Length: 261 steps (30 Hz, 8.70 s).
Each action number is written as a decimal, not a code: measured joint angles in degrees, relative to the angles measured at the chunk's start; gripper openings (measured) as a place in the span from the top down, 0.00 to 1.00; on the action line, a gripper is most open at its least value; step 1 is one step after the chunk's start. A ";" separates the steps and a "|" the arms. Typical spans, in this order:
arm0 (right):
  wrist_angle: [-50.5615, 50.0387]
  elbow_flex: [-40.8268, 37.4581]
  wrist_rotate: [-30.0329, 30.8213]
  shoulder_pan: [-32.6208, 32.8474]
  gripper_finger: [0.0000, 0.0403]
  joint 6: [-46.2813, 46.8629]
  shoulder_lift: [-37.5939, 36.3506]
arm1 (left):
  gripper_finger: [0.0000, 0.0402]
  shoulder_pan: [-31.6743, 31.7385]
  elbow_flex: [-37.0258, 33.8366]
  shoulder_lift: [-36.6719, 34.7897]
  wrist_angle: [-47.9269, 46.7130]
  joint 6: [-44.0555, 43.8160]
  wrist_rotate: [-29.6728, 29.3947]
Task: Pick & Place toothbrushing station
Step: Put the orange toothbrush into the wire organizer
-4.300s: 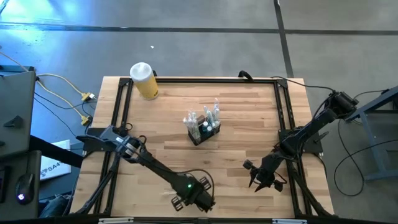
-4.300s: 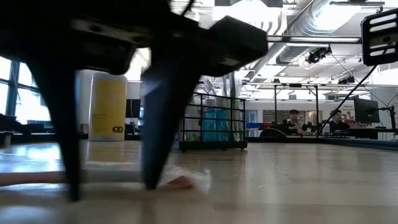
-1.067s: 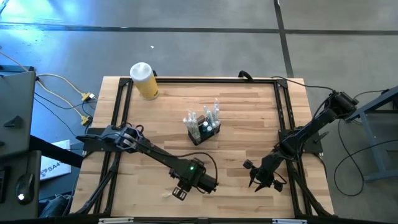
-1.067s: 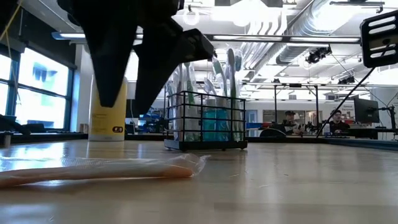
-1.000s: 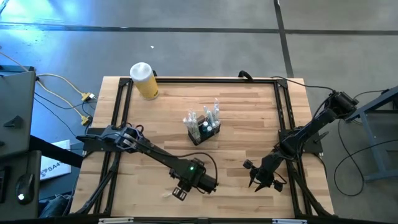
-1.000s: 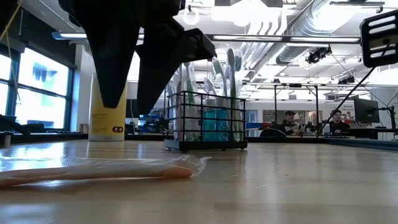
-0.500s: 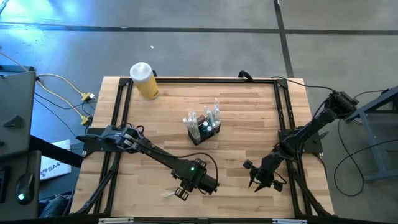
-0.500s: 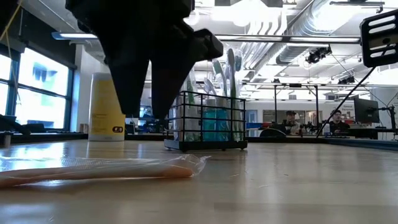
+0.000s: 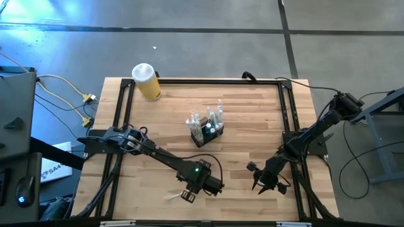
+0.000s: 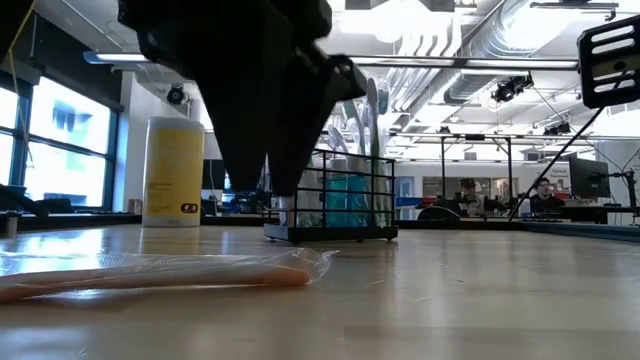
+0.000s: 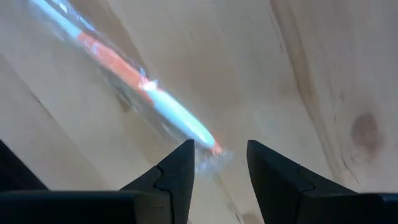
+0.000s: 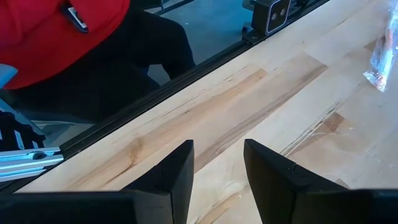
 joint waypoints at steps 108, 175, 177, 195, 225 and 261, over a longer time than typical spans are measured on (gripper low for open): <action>0.44 0.00 1.07 0.00 0.67 0.00 0.00 | 0.97 -5.76 0.01 8.16 6.47 41.53 -14.39; 8.25 0.02 6.87 0.00 0.67 28.75 0.00 | 0.92 -13.65 -0.04 -1.73 61.44 167.97 -39.48; 9.81 0.02 5.34 0.00 0.67 29.20 0.00 | 0.92 -13.42 -0.04 -3.28 59.44 169.15 -38.57; 48.78 0.00 9.01 -0.76 0.68 14.15 0.00 | 0.92 -11.41 -0.02 -15.67 39.23 165.36 -38.38; 37.77 16.55 53.65 14.11 0.34 -15.55 0.00 | 0.92 -8.64 -0.02 -20.34 35.52 166.06 -30.04; 34.34 17.82 36.01 5.64 0.59 -6.35 0.26 | 0.92 -7.42 -0.02 -20.23 32.61 168.88 -32.31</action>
